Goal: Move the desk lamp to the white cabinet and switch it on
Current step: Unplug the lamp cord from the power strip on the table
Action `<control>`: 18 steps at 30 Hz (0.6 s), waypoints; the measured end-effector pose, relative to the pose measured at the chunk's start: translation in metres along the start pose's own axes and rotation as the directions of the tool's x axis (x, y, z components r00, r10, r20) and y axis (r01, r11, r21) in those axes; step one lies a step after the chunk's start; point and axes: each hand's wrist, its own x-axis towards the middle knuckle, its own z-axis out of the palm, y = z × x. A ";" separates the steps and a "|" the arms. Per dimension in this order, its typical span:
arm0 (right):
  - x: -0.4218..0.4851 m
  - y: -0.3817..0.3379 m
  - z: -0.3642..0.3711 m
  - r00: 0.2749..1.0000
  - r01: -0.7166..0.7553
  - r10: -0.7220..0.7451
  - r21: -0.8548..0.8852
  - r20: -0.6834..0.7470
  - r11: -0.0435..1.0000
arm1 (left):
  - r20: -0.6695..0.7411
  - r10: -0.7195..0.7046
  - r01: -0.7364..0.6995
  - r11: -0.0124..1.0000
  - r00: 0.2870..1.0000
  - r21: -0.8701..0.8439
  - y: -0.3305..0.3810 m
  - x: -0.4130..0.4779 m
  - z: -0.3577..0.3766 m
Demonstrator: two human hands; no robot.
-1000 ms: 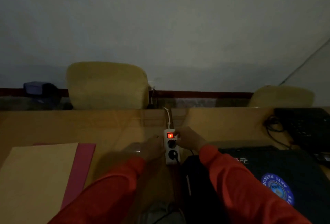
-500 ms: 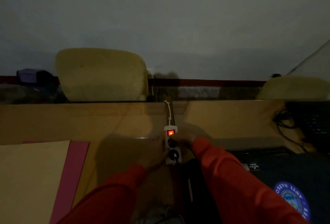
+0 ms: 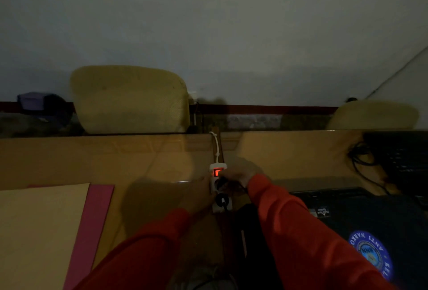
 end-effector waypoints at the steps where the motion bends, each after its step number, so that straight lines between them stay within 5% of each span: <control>1: 0.002 -0.003 -0.001 1.000 -0.009 0.009 0.004 0.008 1.000 | -0.009 -0.010 0.010 1.000 1.000 0.009 0.001 0.001 -0.001; 7: -0.017 -0.006 -0.020 0.985 -0.111 0.116 -0.040 0.125 0.993 | 0.038 0.051 -0.052 0.998 0.998 0.041 0.006 -0.007 -0.014; 11: -0.048 -0.001 -0.022 0.986 0.059 -0.086 0.188 0.142 0.980 | 0.122 0.050 -0.057 0.997 0.991 0.051 0.016 -0.019 -0.044; 18: -0.138 -0.002 -0.010 0.930 0.336 -0.369 0.394 0.007 0.856 | -0.027 0.119 -0.116 0.988 0.992 0.100 0.050 -0.083 -0.106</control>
